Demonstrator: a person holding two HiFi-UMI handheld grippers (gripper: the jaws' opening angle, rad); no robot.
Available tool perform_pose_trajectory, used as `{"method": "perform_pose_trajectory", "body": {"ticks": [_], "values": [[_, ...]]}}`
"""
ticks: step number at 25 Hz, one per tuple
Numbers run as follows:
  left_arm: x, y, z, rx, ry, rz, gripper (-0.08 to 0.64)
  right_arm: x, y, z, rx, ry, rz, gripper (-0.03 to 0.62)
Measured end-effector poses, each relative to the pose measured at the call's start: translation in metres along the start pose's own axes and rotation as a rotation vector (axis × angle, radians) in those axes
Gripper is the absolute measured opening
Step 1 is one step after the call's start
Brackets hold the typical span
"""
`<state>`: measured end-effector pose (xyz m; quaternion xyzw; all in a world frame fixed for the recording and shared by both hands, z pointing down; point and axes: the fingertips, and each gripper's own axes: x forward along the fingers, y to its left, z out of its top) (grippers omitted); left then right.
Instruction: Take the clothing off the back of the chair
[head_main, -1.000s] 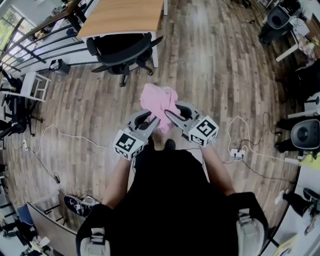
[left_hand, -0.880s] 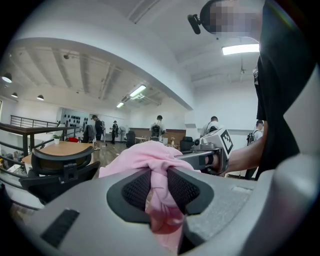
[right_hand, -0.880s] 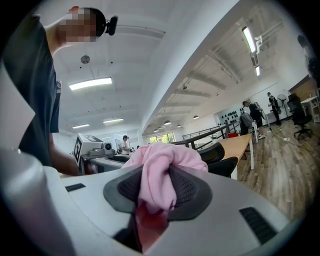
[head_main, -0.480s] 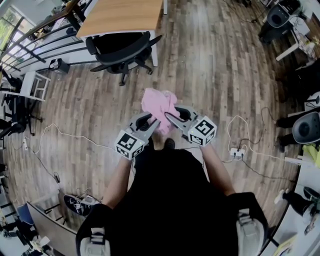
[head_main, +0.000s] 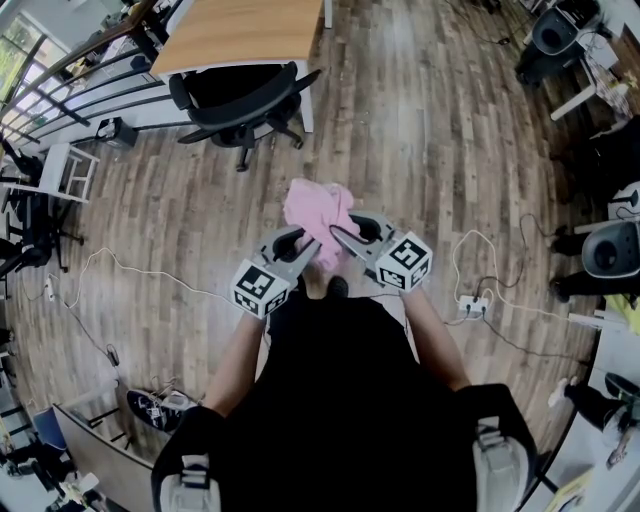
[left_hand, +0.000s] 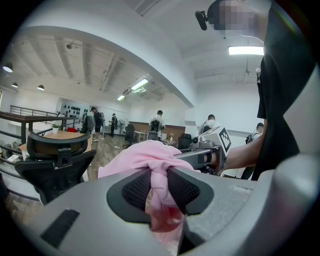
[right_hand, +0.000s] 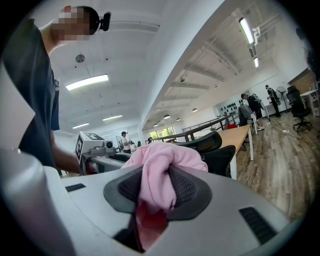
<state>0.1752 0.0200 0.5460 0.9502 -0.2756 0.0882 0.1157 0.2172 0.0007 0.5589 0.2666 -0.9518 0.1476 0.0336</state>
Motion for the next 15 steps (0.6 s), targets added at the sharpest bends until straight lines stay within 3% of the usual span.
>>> {"method": "perform_pose_trajectory", "body": {"ticks": [15], "values": [[-0.0001, 0.0006, -0.0041, -0.010, 0.003, 0.001, 0.104, 0.0010, -0.0003, -0.0022, 0.000, 0.005, 0.002, 0.109]]}}
